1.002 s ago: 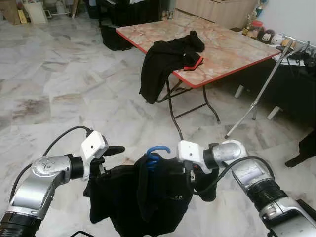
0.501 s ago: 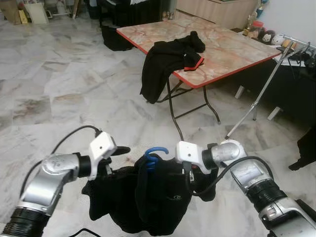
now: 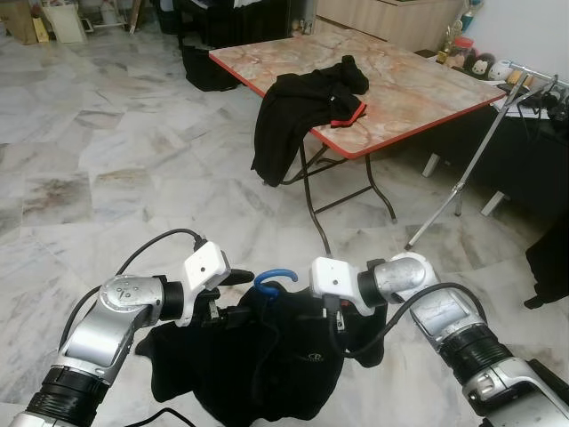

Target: Hang hanger

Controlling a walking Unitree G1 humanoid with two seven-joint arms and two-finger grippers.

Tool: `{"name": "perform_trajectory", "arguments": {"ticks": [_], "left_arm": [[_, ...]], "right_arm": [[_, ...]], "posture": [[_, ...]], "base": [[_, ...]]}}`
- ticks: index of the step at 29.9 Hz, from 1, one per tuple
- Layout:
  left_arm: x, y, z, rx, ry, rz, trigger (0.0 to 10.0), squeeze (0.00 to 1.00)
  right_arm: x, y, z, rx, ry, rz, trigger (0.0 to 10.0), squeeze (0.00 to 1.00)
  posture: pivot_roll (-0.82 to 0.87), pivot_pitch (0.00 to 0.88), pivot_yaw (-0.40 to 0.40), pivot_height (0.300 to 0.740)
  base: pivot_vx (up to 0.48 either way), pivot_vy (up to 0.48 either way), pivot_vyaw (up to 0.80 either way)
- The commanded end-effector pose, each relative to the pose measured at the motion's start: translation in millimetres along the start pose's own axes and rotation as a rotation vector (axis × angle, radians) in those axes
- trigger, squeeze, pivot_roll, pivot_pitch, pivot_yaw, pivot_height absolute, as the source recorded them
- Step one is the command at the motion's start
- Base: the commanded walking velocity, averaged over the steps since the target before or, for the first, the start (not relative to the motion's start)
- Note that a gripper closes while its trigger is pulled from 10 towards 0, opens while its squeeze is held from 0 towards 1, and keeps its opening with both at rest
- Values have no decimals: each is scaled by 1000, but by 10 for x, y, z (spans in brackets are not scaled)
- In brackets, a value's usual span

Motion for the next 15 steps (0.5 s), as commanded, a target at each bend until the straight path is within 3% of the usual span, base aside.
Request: {"name": "perform_trajectory", "arguments": {"ticks": [1,2,3,4,5,15], "left_arm": [[18,61,58,-10,-15,30,9569,0],[19,57,64,-8,-15,31,9569,0],[31,50,70,-5,-4,29,4745,0],[33,50,72,-5,-3,29,902,0],[37,50,72,-6,-1,28,0,0],[18,64,98,-16,-12,26,0,0]], "right_arm": [[27,144,4,-40,12,-42,10000,0],[31,146,3,-39,14,-43,10000,0],[31,147,3,-39,14,-43,10000,0],[31,147,2,-39,14,-44,10000,0],[31,149,2,-39,13,-45,10000,0],[52,191,21,-44,24,-52,10000,0]], "posture": [[38,0,-71,740],[38,0,-71,740],[38,0,-71,740],[38,0,-71,740],[36,0,-71,740],[37,0,-72,740]], "base": [[0,0,0],[0,0,0],[0,0,0],[0,0,0],[0,0,0],[0,0,0]]}}
Point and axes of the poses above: a point about 5 cm out from each wrist's last joint towards the gripper, its own z axis pointing out of the wrist towards the gripper, its own y axis along the axis of the wrist's last joint, x = y × z, the point moved 5 cm from there along z, pointing out of the wrist towards the gripper, and after that the axes turned 14 degrees about z, right-handed, at the moved point
